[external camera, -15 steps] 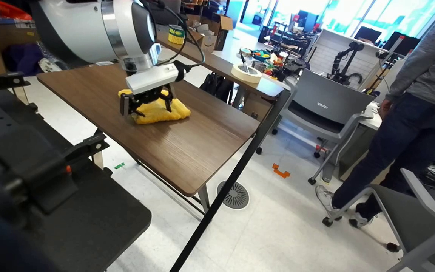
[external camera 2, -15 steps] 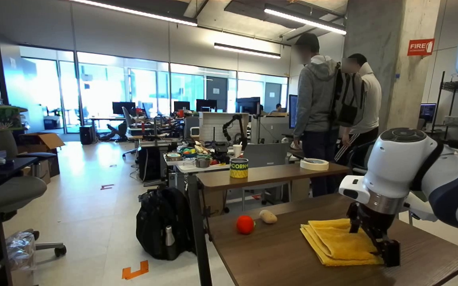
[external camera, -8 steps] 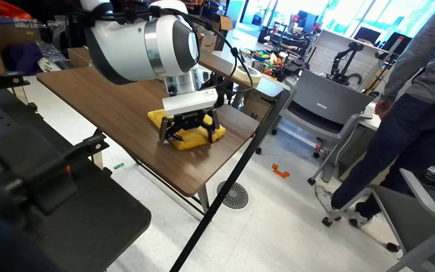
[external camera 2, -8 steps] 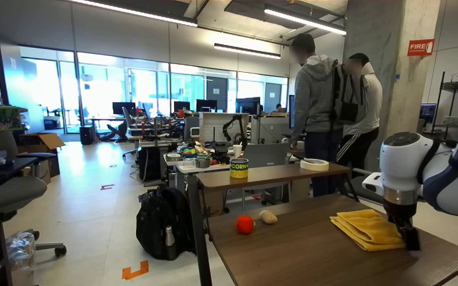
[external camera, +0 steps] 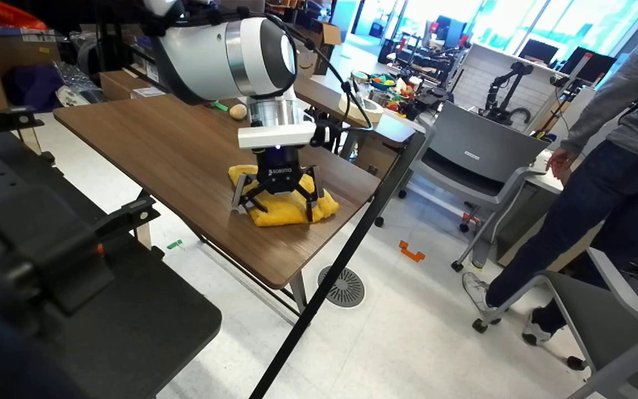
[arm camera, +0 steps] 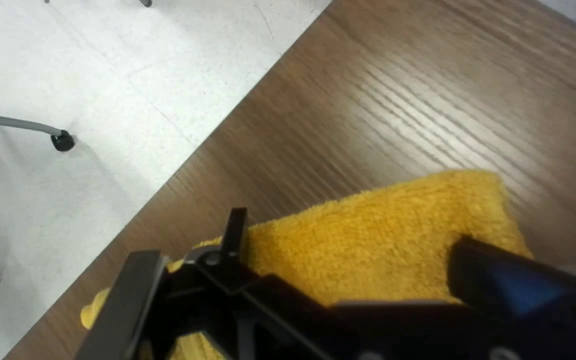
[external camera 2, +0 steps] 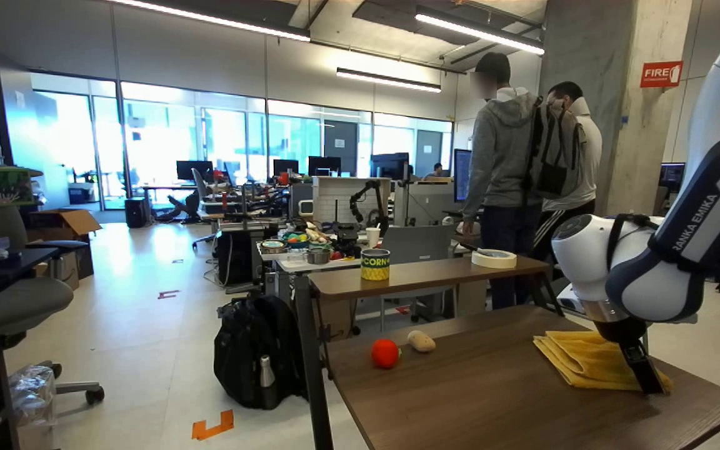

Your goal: Use the towel to clean the table and move the toys to the left

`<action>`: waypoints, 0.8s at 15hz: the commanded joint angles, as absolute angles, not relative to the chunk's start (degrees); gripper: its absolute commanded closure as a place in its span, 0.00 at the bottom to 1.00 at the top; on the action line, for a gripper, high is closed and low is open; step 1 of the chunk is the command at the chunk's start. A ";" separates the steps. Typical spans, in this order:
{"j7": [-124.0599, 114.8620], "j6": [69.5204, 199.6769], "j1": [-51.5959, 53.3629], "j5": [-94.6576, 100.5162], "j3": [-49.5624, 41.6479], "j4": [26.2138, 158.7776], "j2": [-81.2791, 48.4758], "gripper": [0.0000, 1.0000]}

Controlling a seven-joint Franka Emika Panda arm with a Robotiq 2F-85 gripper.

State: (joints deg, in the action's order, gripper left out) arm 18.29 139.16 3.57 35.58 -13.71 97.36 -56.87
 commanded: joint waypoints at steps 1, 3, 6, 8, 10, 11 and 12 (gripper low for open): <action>21.13 141.84 3.58 40.04 -9.92 99.63 -56.20 0.00; 19.55 144.34 5.08 44.74 -8.90 102.04 -54.81 0.00; 16.38 148.14 8.14 52.82 -7.51 105.83 -53.12 0.00; 13.33 150.78 10.56 59.10 -6.92 109.09 -51.36 0.00; 10.36 152.95 12.60 65.83 -6.11 111.76 -49.78 0.00; 9.64 153.84 12.94 69.12 -5.43 112.61 -49.17 0.00; 9.00 155.37 12.73 72.78 -5.18 112.77 -48.83 0.00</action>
